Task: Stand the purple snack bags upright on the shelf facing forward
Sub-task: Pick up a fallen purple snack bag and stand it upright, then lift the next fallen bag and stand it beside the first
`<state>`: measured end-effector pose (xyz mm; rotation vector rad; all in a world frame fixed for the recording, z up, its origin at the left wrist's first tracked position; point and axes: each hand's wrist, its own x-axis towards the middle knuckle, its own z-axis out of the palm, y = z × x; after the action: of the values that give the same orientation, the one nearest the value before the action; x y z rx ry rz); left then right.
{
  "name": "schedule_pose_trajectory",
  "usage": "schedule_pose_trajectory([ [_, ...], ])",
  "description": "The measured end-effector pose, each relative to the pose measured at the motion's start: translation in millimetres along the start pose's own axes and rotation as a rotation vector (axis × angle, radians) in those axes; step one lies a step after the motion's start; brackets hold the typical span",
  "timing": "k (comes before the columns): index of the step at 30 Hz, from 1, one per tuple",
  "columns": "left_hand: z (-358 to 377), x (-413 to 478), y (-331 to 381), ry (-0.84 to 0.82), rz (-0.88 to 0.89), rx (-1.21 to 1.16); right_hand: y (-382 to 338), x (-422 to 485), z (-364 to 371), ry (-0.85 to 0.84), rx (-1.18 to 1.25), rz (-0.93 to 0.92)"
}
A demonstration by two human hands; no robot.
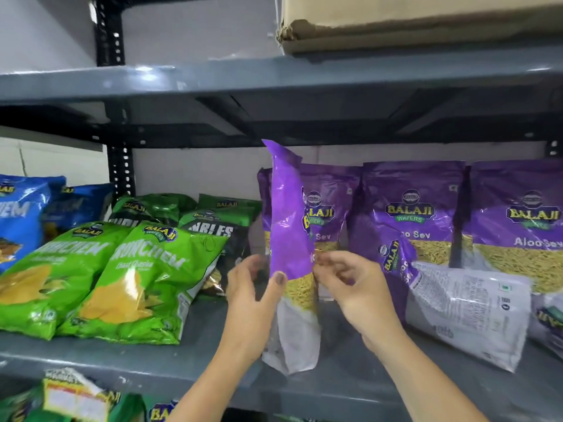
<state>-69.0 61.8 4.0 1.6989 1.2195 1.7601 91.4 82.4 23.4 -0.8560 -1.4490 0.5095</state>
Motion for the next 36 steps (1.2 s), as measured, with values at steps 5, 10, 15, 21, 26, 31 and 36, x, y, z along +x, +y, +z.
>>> schedule_pose_trajectory([
  [5,-4.2,-0.6,2.0,-0.092,-0.088,-0.141,2.7,23.9,-15.5,-0.216,0.134,0.297],
  [10,-29.2,19.2,-3.5,-0.316,-0.218,-0.302,1.7,26.7,-18.2,-0.243,0.341,0.346],
  [15,-32.1,23.9,-12.6,-0.323,-0.298,-0.357,9.7,21.2,-19.3,-0.128,0.313,0.308],
  [21,-22.6,19.1,-13.8,-0.276,-0.292,-0.424,11.2,20.4,-23.0,-0.099,0.261,0.297],
  [26,-12.8,2.7,-18.1,0.164,-0.049,-0.099,-6.0,19.7,-45.0,0.144,-0.147,0.007],
  [31,28.1,-43.2,3.3,0.363,0.469,0.146,-31.2,22.8,-116.9,0.080,-1.174,0.020],
  [36,100.1,-45.0,15.1,-0.332,0.171,0.095,-23.5,20.7,-140.2,-0.102,-1.211,0.284],
])
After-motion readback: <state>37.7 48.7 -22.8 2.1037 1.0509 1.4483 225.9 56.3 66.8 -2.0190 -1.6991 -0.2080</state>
